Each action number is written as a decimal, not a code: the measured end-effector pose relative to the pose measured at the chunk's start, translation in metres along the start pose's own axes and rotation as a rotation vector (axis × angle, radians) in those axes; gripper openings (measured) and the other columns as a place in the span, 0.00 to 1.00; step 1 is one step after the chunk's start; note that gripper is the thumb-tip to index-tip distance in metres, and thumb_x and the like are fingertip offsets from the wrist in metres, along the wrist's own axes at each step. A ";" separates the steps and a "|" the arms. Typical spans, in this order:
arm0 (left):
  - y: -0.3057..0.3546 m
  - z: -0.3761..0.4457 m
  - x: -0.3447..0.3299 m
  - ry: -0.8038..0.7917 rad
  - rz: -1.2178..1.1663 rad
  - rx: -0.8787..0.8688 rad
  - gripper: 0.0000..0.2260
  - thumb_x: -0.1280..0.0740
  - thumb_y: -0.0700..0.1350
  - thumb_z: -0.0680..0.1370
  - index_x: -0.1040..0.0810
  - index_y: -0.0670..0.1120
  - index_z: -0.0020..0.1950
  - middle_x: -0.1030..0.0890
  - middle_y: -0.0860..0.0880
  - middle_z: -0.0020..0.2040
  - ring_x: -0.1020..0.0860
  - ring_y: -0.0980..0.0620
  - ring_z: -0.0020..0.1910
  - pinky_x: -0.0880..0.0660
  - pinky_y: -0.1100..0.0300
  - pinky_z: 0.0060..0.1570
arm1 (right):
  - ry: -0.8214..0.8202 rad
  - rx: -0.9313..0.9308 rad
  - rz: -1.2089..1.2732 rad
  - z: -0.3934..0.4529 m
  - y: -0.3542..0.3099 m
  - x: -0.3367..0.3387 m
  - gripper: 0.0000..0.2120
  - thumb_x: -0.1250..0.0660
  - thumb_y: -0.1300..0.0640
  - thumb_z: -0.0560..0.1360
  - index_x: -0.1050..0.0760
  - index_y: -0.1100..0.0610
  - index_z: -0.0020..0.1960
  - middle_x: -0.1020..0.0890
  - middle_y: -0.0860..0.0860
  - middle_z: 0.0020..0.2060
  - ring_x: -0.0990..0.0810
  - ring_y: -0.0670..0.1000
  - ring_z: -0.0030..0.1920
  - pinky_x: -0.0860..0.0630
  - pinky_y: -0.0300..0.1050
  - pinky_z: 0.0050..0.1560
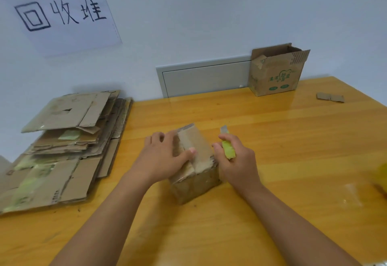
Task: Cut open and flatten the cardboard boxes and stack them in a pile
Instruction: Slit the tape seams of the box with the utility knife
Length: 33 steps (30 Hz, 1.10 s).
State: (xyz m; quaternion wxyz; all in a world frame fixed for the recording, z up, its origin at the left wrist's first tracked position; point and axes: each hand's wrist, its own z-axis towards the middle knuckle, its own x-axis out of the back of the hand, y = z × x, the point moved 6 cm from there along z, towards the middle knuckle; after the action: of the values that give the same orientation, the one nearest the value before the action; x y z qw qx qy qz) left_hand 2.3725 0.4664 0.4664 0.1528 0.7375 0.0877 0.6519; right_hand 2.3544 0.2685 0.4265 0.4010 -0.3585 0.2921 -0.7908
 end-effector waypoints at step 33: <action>0.002 0.026 -0.009 0.001 0.105 -0.315 0.26 0.39 0.54 0.82 0.40 0.52 0.79 0.40 0.52 0.79 0.43 0.53 0.77 0.46 0.60 0.73 | -0.399 0.056 0.085 -0.019 -0.016 -0.030 0.18 0.36 0.52 0.77 0.27 0.53 0.66 0.14 0.52 0.48 0.29 0.43 0.24 0.34 0.31 0.30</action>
State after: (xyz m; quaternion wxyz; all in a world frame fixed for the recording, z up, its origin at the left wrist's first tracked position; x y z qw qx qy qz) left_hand 2.3968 0.4586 0.4563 0.2320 0.7077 -0.0541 0.6651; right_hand 2.3450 0.3049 0.4183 0.4937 -0.4841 0.1999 -0.6942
